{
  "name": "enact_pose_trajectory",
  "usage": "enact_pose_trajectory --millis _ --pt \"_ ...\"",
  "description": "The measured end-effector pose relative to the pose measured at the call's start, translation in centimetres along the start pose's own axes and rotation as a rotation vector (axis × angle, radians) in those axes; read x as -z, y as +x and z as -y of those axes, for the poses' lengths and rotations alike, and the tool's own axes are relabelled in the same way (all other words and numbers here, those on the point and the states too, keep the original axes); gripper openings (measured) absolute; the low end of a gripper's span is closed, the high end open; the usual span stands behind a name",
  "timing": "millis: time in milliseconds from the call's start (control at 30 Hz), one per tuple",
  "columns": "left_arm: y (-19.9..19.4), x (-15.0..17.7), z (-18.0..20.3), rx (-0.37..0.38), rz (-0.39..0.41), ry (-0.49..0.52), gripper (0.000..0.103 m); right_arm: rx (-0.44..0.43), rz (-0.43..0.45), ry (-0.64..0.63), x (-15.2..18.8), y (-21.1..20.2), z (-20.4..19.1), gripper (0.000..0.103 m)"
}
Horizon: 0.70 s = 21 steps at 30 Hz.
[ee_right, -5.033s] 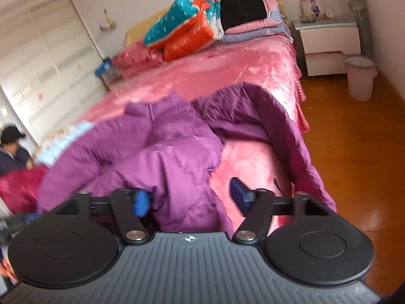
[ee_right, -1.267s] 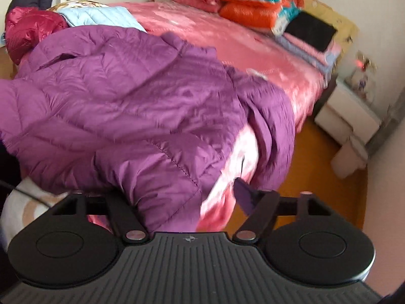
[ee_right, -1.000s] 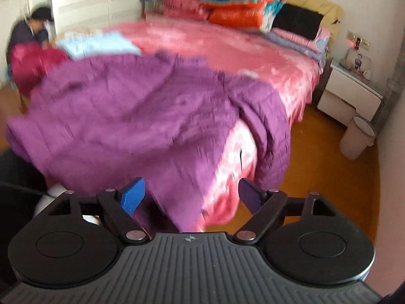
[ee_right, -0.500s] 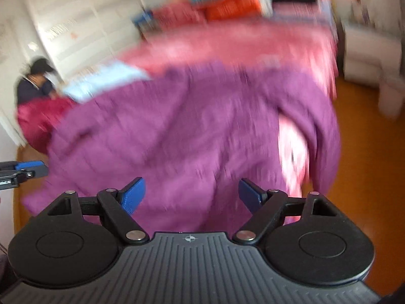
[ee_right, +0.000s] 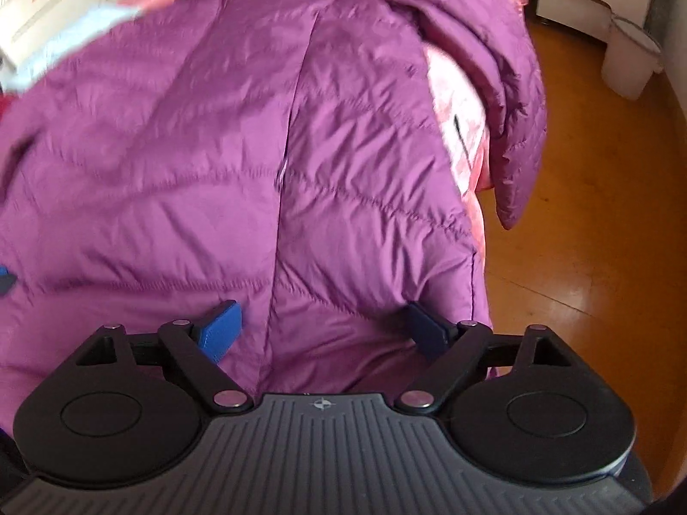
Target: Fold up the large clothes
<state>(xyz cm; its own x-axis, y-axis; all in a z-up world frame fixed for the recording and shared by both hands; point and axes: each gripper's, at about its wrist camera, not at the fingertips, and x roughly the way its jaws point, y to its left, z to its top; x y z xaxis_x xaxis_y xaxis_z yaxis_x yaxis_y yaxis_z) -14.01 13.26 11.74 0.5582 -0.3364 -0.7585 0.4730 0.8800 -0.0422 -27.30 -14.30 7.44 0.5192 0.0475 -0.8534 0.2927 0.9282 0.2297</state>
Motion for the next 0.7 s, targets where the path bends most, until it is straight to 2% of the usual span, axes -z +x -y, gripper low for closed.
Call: enact_pose_trajectory --millis 133,300,500,700 --pt "-2.4 -3.8 1.4 0.041 0.103 0.004 0.043 -0.026 0.12 0.087 -1.3 -3.1 2.3 0.103" --pt "-1.9 -9.0 4.4 0.085 0.194 0.043 0.048 -0.063 0.314 0.135 -4.1 -6.3 2.7 0.103" --pt "3.6 -13.3 6.6 0.131 0.218 0.071 0.048 -0.077 0.462 0.14 -6.6 -6.1 1.8 0.103" --pt "11.1 -14.4 5.7 0.082 0.178 0.059 0.048 -0.088 0.525 0.067 -7.9 -3.7 1.5 0.103"
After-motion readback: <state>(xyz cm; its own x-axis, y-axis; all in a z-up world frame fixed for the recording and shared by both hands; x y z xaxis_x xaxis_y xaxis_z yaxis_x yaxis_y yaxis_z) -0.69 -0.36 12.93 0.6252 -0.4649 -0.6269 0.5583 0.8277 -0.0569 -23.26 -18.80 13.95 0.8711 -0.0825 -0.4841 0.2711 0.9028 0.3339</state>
